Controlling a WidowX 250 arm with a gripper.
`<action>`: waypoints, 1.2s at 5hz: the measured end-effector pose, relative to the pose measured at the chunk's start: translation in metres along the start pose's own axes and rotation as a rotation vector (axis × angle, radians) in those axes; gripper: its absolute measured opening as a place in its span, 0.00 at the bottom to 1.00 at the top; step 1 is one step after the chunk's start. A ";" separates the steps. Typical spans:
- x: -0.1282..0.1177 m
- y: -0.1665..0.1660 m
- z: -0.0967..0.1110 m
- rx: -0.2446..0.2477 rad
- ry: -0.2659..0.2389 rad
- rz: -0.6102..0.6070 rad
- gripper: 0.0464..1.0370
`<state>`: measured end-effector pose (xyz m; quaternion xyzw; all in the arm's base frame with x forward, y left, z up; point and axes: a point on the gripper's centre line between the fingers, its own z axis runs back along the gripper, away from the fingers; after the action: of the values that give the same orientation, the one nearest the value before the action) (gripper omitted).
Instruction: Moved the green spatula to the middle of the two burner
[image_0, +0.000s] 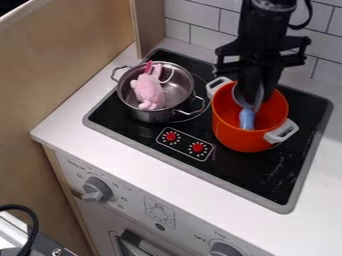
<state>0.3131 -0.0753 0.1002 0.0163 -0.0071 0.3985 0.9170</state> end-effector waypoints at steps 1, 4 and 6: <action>-0.003 0.004 0.006 0.034 0.018 -0.001 0.07; -0.022 0.049 0.043 0.054 0.026 -0.098 0.07; -0.030 0.071 0.031 0.048 0.012 -0.132 0.07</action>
<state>0.2406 -0.0497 0.1322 0.0362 0.0091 0.3372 0.9407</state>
